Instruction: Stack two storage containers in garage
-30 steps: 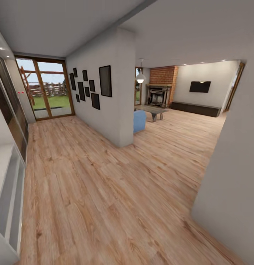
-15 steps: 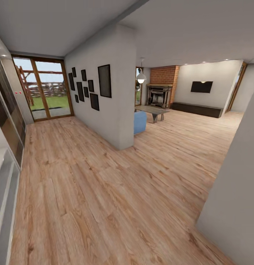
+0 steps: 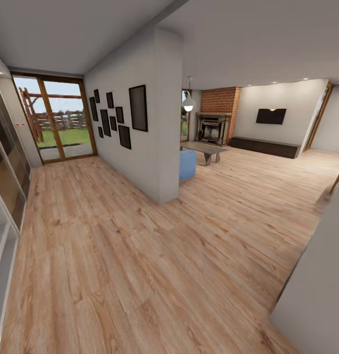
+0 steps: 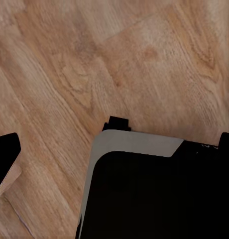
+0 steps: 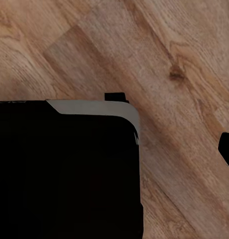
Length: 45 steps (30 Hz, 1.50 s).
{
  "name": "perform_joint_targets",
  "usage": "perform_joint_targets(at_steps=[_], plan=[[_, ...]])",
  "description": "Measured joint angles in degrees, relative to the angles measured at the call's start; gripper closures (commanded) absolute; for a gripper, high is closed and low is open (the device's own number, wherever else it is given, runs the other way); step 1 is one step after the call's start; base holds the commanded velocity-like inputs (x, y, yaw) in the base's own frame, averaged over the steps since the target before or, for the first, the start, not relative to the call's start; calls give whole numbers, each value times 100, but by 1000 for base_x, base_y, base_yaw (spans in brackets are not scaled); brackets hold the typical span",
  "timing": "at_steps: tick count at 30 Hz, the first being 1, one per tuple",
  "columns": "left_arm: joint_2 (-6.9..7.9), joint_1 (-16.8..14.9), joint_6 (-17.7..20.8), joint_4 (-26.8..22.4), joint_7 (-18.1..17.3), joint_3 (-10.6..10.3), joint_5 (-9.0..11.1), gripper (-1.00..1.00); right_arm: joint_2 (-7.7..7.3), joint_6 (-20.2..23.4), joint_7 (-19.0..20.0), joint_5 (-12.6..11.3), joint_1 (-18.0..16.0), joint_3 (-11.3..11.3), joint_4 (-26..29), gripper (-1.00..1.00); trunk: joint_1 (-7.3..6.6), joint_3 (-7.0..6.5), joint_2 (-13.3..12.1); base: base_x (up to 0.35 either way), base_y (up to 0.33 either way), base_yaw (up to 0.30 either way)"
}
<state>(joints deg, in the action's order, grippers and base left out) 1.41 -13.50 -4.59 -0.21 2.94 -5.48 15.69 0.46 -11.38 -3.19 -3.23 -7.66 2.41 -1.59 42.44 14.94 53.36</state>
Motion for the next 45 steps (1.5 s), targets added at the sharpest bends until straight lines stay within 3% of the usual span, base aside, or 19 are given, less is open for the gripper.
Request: perform_joint_targets(at_steps=[15,45], plan=[[-7,0,0,0,1,0,-5,-100,-9,-21,22,-16,0,-13,0,-100,0,0,0,322,0,-16],[0,-1,-1,1,-15,9,11,-100,2,-13,56,48,0,25,0,-100,0,0,0,317,133,-245]])
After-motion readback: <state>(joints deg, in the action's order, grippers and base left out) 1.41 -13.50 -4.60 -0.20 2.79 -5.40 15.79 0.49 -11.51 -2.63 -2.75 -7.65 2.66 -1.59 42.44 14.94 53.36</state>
